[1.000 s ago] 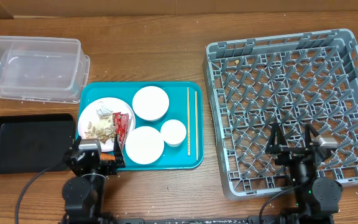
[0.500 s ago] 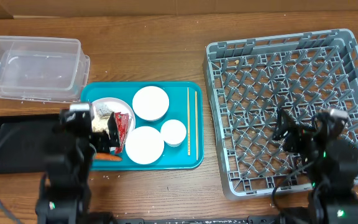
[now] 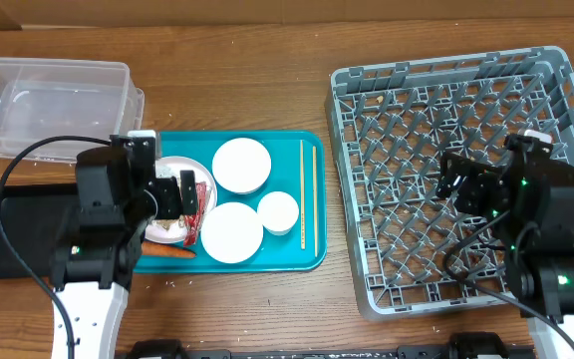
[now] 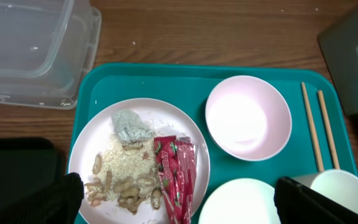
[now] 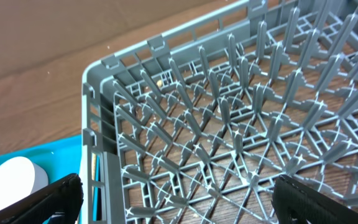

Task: Sort waste into correct bins and load items into the dishwasher
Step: 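Reach the left gripper to the plate and grasp the foil wrapper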

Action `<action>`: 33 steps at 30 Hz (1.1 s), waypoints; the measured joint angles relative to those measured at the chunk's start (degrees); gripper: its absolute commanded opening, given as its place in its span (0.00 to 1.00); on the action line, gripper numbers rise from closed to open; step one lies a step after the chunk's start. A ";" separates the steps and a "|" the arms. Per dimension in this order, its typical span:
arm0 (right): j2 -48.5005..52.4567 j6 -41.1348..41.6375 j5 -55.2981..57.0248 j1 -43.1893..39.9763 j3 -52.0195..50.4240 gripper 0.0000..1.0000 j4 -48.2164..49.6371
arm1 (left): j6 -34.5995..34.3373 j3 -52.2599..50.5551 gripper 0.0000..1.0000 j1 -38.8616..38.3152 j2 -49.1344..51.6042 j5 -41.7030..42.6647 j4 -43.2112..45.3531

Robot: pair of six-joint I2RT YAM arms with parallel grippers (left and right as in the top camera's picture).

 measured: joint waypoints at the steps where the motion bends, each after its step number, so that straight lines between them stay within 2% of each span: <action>1: 0.72 0.00 -0.04 0.00 0.00 1.00 -0.04 | -0.98 0.00 1.00 0.00 0.48 -0.37 0.35; 7: 5.27 0.02 -0.20 0.00 0.00 1.00 -0.79 | -10.69 0.20 1.00 2.47 7.69 -6.73 2.93; 12: 6.93 0.00 -0.20 0.00 0.00 1.00 -1.42 | -13.51 0.20 1.00 5.70 15.47 -10.23 7.08; 15: 6.93 0.02 -0.17 0.00 0.00 1.00 -1.55 | -14.47 0.26 0.96 6.40 20.79 -11.08 8.94; 20: 6.93 0.00 -0.17 0.00 0.00 1.00 -1.75 | -15.74 0.26 0.85 6.40 28.52 -10.67 12.07; 24: 6.93 0.02 -0.20 0.00 0.00 1.00 -1.84 | -16.61 0.28 0.70 6.40 32.83 -8.09 15.78; 30: 6.93 0.00 -0.20 0.00 0.00 1.00 -1.88 | -16.74 0.31 0.64 6.40 36.98 -5.88 16.44; 33: 6.93 0.00 -0.20 0.00 0.00 1.00 -1.84 | -17.05 0.31 0.48 6.40 38.36 -5.49 16.92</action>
